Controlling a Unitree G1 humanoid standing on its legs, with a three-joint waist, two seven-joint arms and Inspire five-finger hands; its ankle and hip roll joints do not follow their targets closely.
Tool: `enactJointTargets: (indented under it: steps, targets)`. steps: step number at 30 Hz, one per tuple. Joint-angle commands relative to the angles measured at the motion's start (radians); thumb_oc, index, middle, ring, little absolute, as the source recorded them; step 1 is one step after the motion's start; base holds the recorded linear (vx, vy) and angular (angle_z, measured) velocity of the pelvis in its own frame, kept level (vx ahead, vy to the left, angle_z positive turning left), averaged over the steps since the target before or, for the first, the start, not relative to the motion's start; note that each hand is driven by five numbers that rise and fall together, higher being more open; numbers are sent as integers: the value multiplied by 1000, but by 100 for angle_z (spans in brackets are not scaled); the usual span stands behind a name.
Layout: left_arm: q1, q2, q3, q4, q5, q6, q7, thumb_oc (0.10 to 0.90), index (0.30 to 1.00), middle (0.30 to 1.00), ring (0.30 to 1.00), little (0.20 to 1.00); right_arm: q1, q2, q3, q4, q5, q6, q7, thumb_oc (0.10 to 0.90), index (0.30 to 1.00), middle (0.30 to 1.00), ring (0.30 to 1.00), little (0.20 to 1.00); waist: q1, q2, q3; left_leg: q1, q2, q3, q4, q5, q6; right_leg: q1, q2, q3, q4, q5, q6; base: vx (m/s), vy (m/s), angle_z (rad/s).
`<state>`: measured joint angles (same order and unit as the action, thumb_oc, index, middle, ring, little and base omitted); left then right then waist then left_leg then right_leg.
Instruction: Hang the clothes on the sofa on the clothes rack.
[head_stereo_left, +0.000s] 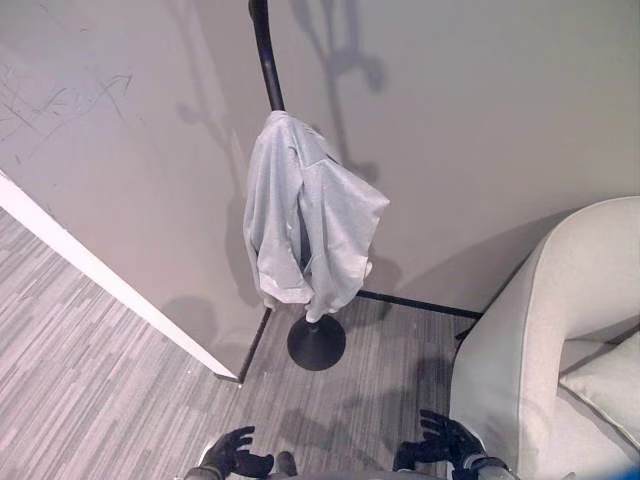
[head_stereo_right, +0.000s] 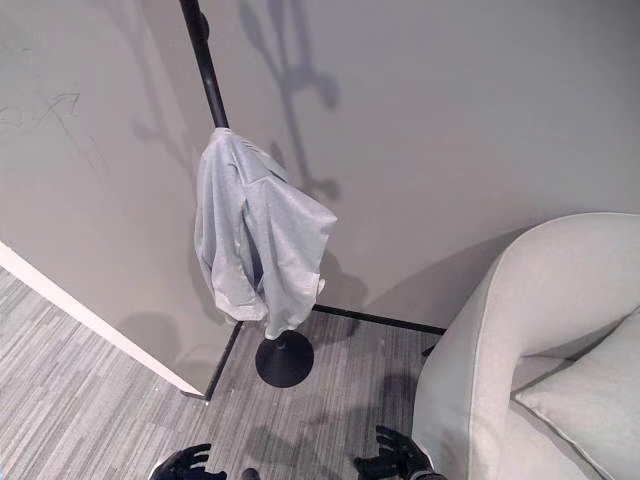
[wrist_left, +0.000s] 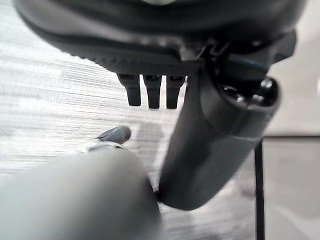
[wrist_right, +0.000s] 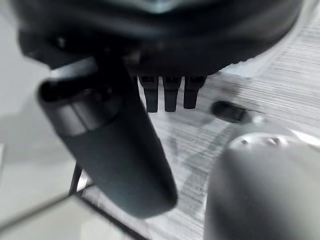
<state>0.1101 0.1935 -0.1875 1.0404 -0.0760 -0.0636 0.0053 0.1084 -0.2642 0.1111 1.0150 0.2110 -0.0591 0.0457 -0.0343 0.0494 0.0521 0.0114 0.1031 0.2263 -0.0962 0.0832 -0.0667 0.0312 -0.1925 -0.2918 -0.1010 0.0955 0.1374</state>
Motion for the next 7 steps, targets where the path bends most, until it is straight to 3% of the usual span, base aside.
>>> enactJointTargets:
  steps: [1, 7]
  targets:
    - [-81, 6, 4, 48, -37, -47, 27, 800, 900, 900, 900, 900, -32, 14, 5, -1, 108, -51, -45, 800, 900, 900, 900, 900, -17, -57, 23, 91, -16, 41, 9, -156, -7, 60, -29, -5, 14, -74, 16, 39, -5, -7]
    - [-95, 18, 5, 42, -54, -58, 27, 800, 900, 900, 900, 900, -38, 9, 24, 27, 99, -50, -48, 800, 900, 900, 900, 900, -16, -66, 19, 98, -15, 48, 9, -159, -8, 61, -28, -2, 14, -74, 18, 22, -3, -5]
